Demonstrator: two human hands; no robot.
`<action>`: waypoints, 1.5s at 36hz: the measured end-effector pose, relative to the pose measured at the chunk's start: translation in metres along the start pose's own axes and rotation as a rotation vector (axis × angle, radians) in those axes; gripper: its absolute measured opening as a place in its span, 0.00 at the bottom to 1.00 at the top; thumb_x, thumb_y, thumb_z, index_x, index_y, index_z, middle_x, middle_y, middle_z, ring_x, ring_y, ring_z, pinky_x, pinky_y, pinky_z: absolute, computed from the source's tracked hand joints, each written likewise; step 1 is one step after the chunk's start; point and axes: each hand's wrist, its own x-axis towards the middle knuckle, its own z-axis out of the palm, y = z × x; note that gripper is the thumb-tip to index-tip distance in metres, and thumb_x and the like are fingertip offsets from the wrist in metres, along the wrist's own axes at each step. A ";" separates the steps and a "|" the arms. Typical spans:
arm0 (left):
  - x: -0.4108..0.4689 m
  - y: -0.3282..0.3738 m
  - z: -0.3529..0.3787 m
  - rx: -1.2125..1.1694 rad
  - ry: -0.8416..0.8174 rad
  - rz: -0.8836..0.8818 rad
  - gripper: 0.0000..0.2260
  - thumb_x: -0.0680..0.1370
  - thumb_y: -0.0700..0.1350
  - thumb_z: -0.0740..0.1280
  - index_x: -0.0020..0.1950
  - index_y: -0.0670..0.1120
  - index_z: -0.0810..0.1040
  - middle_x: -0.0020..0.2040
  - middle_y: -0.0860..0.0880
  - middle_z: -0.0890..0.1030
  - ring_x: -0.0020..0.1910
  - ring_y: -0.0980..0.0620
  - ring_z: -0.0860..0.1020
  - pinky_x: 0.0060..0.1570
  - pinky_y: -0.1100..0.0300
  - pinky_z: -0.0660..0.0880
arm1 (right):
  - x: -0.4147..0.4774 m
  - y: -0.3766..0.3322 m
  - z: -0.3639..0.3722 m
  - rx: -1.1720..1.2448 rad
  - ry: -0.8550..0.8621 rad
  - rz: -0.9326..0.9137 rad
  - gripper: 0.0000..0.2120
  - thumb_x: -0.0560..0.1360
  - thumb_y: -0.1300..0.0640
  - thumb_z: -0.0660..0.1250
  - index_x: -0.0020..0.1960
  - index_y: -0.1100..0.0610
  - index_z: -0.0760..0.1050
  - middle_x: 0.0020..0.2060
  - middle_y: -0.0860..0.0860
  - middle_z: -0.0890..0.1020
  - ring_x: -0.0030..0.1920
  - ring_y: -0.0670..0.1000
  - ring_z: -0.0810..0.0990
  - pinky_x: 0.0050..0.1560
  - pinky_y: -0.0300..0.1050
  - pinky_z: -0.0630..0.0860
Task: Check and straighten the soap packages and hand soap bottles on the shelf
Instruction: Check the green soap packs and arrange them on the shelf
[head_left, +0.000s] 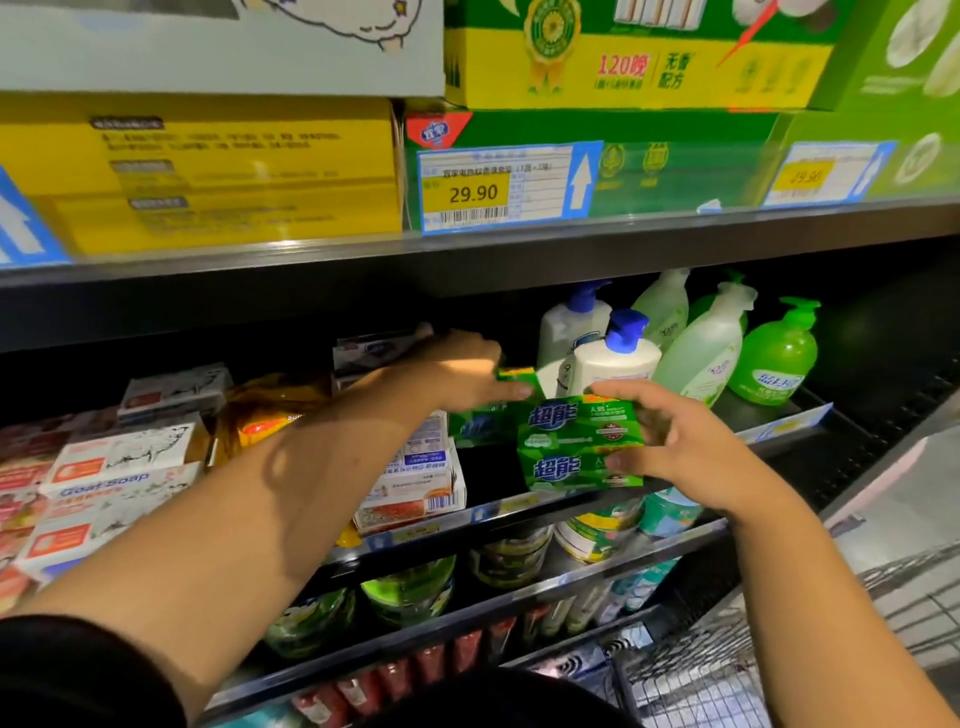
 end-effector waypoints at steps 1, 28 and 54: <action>0.000 -0.001 -0.002 0.022 0.036 0.009 0.19 0.77 0.65 0.63 0.55 0.50 0.75 0.54 0.48 0.74 0.57 0.45 0.73 0.59 0.47 0.65 | 0.001 0.001 0.001 0.000 0.000 0.007 0.33 0.67 0.75 0.74 0.68 0.57 0.74 0.60 0.52 0.83 0.59 0.49 0.82 0.55 0.37 0.77; -0.005 -0.011 0.003 -0.310 -0.060 -0.164 0.26 0.72 0.47 0.77 0.69 0.49 0.77 0.68 0.47 0.77 0.63 0.46 0.76 0.54 0.60 0.68 | 0.027 -0.007 0.043 -0.572 -0.185 -0.069 0.32 0.75 0.59 0.74 0.73 0.41 0.67 0.69 0.36 0.63 0.69 0.35 0.61 0.60 0.18 0.58; -0.014 0.003 -0.004 -0.199 0.017 -0.195 0.13 0.77 0.51 0.69 0.61 0.52 0.82 0.61 0.48 0.81 0.61 0.46 0.76 0.55 0.57 0.69 | 0.027 -0.026 0.072 -0.719 -0.140 0.233 0.37 0.78 0.43 0.68 0.80 0.48 0.55 0.75 0.54 0.68 0.69 0.56 0.73 0.64 0.45 0.72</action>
